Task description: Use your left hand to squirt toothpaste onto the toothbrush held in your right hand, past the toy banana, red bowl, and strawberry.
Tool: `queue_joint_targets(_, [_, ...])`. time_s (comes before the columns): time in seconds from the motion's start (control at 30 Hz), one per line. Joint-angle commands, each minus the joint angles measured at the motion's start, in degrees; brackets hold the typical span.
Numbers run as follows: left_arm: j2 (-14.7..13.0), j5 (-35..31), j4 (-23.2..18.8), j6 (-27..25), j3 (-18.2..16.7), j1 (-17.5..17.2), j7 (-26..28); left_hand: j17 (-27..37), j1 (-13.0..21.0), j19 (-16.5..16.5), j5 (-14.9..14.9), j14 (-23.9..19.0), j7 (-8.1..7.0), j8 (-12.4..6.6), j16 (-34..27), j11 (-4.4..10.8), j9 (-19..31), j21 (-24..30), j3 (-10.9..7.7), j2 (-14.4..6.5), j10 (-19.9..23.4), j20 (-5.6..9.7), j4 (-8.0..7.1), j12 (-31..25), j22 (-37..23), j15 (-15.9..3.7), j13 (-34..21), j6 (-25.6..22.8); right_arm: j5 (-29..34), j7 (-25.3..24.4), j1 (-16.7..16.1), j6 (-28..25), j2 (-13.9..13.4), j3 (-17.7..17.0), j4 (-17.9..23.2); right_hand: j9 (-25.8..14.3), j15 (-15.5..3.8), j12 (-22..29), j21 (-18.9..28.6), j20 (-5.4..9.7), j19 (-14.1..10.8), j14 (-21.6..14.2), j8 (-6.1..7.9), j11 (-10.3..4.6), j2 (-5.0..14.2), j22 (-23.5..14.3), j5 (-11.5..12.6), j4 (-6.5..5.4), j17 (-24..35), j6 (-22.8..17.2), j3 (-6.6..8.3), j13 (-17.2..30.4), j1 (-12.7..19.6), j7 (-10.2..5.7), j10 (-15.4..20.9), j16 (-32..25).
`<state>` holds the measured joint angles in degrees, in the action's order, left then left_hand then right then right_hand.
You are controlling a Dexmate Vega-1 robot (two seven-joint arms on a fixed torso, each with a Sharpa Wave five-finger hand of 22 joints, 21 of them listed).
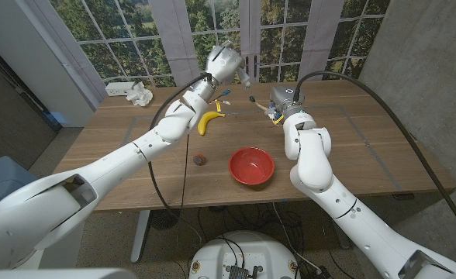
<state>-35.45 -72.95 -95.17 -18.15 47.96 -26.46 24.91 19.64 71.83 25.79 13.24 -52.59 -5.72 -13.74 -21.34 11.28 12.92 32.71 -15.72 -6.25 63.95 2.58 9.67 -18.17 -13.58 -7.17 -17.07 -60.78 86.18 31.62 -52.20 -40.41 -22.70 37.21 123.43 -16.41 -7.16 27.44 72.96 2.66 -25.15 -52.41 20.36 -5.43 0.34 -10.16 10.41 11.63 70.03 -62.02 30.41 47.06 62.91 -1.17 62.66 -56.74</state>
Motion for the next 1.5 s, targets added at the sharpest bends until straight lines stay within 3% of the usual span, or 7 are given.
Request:
queue_joint_targets(0.03, [0.9, 5.9, -1.2, -1.5, -2.0, -1.6, -1.5, -0.2, -1.0, -0.2, 0.3, 0.6, -0.12, 0.54, 0.6, 0.97, 0.1, 0.6, 0.58, 0.2, 0.4, 5.58, -0.04, 0.4, 0.1, -6.81, -2.1, 0.9, 0.0, -0.1, 0.6, -0.9, 0.0, 0.6, -0.7, -0.2, -5.48, 0.1, 0.5, 1.12, 0.3, 0.0, 0.21, -3.21, 0.57, 0.0, 0.5, -1.95, 0.2, -0.3, 3.52, 0.1, 0.0, -0.31, 3.2, 0.2])
queue_joint_targets(0.4, [1.7, 9.7, -2.0, -3.0, -2.8, -2.2, -3.4, -1.8, -3.0, -0.7, 0.2, 3.1, 0.41, 1.87, 3.3, 0.81, -0.5, 1.4, 1.22, -0.1, -2.6, 5.24, -0.51, 2.7, 0.8, -6.78, -0.5, 2.9, 0.3, 0.1, 1.3, -1.3, 0.0, 1.0, -1.1, -0.2, -5.53, 0.1, 0.5, 1.15, 0.4, 0.0, 0.19, -3.12, 0.58, 0.0, 0.5, -1.86, 0.2, -0.3, 3.60, 0.3, 0.1, -0.27, 3.1, 0.2])
queue_joint_targets(0.8, [2.8, 14.5, -2.2, -5.0, -4.0, -3.3, -3.5, -1.8, -4.1, -0.7, 0.0, 2.8, 1.65, 1.53, 3.6, 0.73, -0.8, 1.7, 1.31, -0.4, -2.1, 5.17, -0.63, 3.0, 1.2, -6.77, 0.4, 1.6, 0.8, 0.6, 2.3, -1.8, 0.6, 1.1, -2.4, -0.2, -5.49, 0.1, 0.6, 1.17, 0.3, 0.0, 0.17, -3.26, 0.54, 0.0, 0.5, -1.88, 0.2, -0.3, 3.62, 0.3, 0.1, -0.28, 3.1, 0.2])
queue_joint_targets(1.5, [3.6, 24.6, -2.3, -6.3, -6.7, -5.4, -1.4, -2.1, -5.3, -0.9, -0.2, 3.3, 1.66, 2.27, 4.5, 0.65, -1.2, 2.1, 1.36, 0.0, -2.9, 4.82, -0.53, 4.1, 1.5, -6.71, 1.6, 2.9, -1.2, -0.6, 4.0, -4.1, 0.9, 1.2, -4.8, -0.3, -5.46, 0.0, 0.6, 1.13, 0.4, 0.0, 0.11, -3.32, 0.47, 0.0, 0.5, -1.90, 0.2, -0.3, 3.63, 0.3, 0.0, -0.31, 3.2, 0.2])
